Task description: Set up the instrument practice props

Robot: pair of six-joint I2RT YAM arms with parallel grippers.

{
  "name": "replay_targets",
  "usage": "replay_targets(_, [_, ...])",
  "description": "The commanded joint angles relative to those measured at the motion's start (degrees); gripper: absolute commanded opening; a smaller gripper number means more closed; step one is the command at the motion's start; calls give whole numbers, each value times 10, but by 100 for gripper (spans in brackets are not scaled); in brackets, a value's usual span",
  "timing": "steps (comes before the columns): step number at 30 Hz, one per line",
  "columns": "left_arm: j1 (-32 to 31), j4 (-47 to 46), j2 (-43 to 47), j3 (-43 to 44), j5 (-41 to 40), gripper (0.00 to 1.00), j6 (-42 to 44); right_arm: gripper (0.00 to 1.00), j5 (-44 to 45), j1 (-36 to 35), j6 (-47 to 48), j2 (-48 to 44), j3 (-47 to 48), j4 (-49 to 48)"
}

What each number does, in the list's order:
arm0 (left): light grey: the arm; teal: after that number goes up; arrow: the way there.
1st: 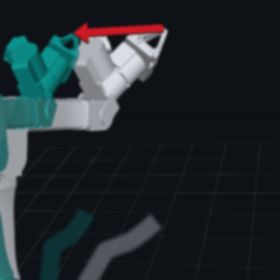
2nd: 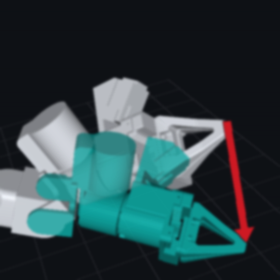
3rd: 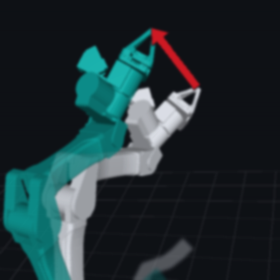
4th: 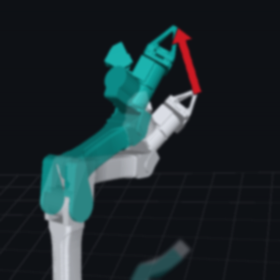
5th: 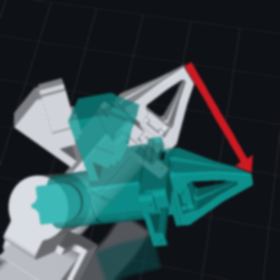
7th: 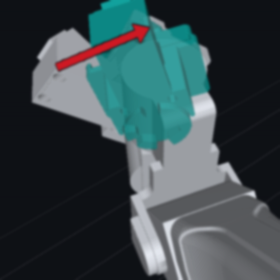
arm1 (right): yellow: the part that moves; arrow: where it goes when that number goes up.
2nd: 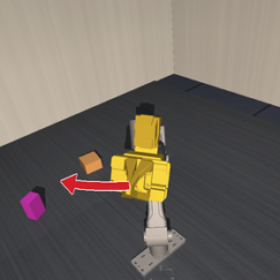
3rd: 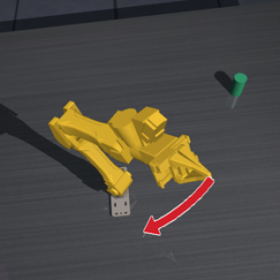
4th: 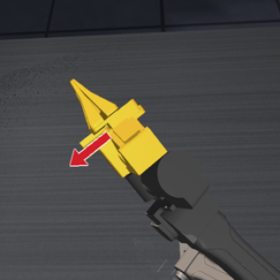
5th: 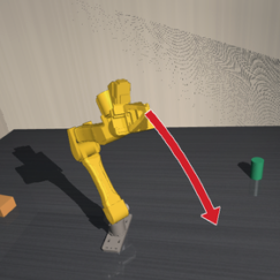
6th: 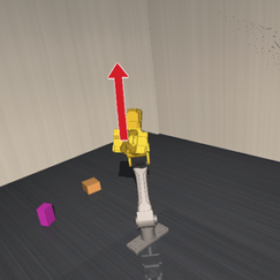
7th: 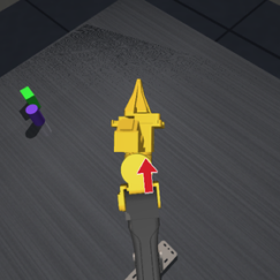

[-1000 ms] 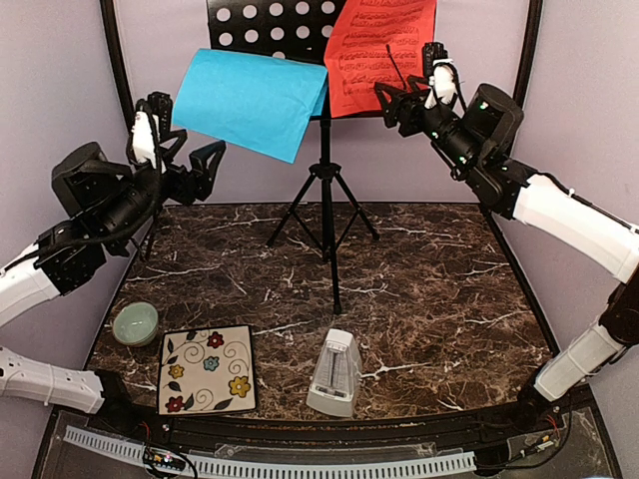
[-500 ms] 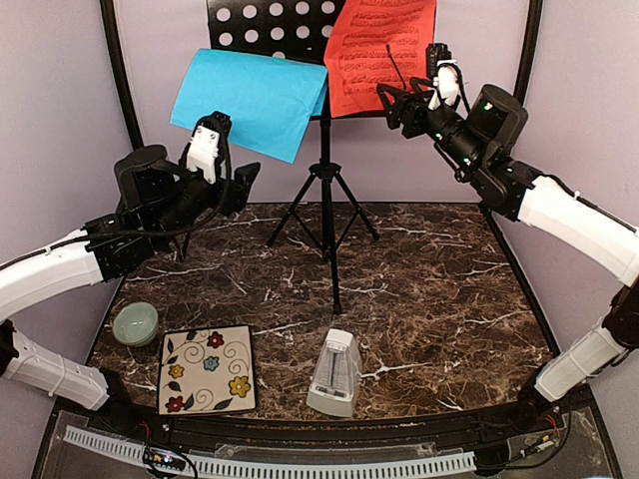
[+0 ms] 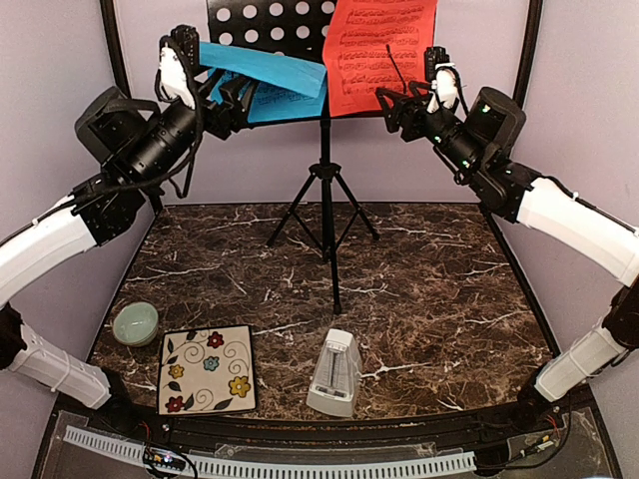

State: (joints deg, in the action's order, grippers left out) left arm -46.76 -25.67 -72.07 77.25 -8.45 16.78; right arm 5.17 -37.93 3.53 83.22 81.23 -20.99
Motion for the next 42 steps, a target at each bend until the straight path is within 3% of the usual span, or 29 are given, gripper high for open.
replay_targets(1, [1,-13,-51,81,40,68,20,76,-3,0,-11,-10,2,-26])
replay_targets(9, [1,28,-164,263,54,70,33,73,5,-8,-24,12,41,-31])
replay_targets(13, [1,39,-198,311,52,70,43,70,39,-30,-6,35,83,-26])
replay_targets(23, [1,20,-164,245,49,69,39,66,151,-80,29,120,217,-34])
replay_targets(34, [1,24,-142,209,40,69,39,78,226,-126,49,197,301,-71])
replay_targets(42, [1,10,-118,171,33,69,34,86,287,-164,117,273,393,-94])
